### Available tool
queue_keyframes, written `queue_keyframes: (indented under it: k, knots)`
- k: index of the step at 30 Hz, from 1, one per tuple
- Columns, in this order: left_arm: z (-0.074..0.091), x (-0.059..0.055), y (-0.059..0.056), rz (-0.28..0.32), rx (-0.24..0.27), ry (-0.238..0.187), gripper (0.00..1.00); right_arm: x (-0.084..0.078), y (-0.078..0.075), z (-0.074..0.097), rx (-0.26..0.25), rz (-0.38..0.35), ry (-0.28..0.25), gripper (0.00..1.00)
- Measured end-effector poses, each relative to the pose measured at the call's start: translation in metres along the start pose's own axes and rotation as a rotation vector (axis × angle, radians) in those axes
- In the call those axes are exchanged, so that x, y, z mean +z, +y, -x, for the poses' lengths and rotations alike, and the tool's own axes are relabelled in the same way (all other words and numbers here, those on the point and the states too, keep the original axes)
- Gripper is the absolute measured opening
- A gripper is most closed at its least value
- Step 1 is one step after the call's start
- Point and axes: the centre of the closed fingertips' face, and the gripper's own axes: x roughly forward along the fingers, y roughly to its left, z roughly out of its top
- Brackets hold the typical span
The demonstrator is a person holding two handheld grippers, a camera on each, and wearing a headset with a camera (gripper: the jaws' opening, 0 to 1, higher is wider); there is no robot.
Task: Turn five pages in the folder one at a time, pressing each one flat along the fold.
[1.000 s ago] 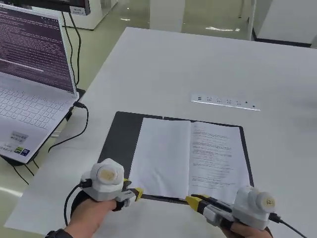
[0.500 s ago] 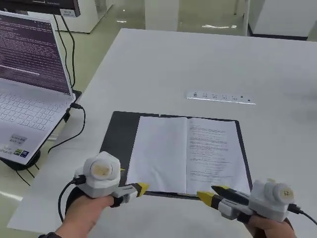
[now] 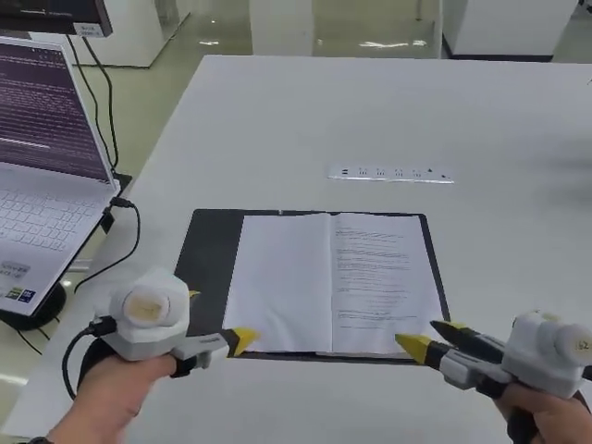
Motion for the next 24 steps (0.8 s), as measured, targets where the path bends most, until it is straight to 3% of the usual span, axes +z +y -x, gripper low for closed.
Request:
queue_keyframes:
  k: [5,13,21,24]
  knots:
    - [0.011,0.009,0.006,0.002,0.027,-0.035,0.67,0.01,-0.007,0.018,-0.049,0.027,-0.031,0.6]
    - [0.023,0.012,0.003,0.024,0.043,-0.066,0.7,0.009,-0.012,0.043,-0.126,0.123,-0.004,0.64]
    - [0.031,0.019,-0.011,0.05,0.042,-0.096,0.73,0.013,-0.012,0.06,-0.163,0.113,-0.052,0.7]
    - [0.032,0.018,-0.016,0.056,0.039,-0.09,0.74,0.014,-0.012,0.063,-0.17,0.115,-0.063,0.71]
